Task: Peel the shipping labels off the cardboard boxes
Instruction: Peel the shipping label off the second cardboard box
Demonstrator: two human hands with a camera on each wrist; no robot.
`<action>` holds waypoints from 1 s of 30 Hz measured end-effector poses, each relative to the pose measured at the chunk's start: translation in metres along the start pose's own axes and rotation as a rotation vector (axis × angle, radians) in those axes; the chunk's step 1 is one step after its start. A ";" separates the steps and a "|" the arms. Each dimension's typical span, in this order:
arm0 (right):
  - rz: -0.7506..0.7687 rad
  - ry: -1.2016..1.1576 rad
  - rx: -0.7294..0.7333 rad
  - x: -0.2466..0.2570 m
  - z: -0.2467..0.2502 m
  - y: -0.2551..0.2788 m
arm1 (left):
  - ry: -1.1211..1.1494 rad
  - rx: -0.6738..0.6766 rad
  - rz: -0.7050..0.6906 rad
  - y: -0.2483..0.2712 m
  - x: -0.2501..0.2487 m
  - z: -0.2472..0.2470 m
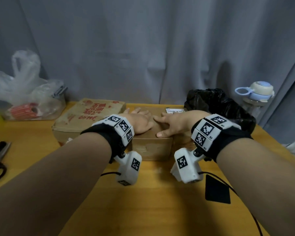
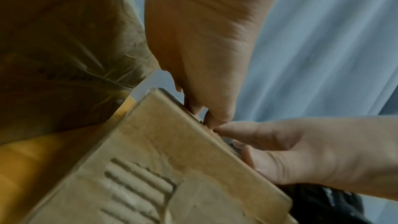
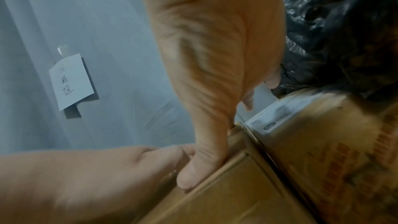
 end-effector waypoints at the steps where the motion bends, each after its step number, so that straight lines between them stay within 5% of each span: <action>1: 0.005 -0.030 0.011 -0.002 -0.001 -0.003 | 0.008 -0.006 0.005 -0.004 0.001 0.002; 9: -0.099 -0.179 0.078 -0.021 0.001 -0.013 | -0.004 -0.003 -0.022 -0.010 0.006 0.006; 17: -0.094 -0.245 0.058 -0.023 0.003 -0.017 | 0.126 -0.031 -0.259 0.010 -0.013 -0.003; 30: -0.066 -0.135 -0.173 -0.011 0.001 -0.003 | 0.066 0.019 -0.005 -0.016 -0.003 0.004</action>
Point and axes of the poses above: each hand's wrist, its own y-axis away from the middle knuckle, its own z-axis out of the back of the hand, x = y × z, the point moved 7 cm from there along -y, towards the middle knuckle, and after that the axes turned 12 degrees about x, right-handed, at the moved point
